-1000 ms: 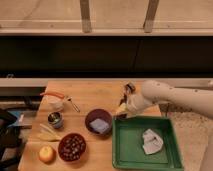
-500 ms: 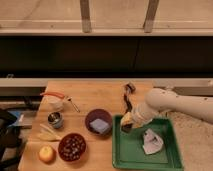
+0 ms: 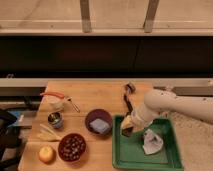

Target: Place eraser in tray

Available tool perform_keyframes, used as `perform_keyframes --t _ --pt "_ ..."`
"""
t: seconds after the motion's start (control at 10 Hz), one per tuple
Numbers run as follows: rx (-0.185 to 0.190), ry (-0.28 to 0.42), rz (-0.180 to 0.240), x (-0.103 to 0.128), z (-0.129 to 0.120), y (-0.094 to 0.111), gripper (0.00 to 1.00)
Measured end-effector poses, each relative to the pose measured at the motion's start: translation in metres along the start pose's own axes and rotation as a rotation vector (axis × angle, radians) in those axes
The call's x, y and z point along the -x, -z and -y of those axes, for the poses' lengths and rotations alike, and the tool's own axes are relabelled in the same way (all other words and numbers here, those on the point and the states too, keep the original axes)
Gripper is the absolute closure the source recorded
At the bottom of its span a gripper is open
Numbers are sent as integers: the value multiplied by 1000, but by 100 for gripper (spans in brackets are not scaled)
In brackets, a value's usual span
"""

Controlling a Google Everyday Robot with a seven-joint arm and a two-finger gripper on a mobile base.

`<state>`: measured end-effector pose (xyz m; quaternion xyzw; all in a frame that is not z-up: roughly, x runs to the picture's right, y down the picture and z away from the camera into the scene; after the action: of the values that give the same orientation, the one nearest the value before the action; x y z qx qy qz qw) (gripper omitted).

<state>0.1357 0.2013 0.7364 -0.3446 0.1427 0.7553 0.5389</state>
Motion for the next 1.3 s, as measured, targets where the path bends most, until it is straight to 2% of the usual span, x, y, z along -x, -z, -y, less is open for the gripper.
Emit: perform_keyframes --t 0.2,0.3,0.5,1.0,1.1,1.3 --pt "0 -1 0 0 1 0 99" --pt "0 -1 0 0 0 0 94" --pt "0 -1 0 0 0 0 72" --pt "0 -1 0 0 1 0 24" --pt "0 -1 0 0 1 0 20" --pt "0 -2 1 0 1 0 20"
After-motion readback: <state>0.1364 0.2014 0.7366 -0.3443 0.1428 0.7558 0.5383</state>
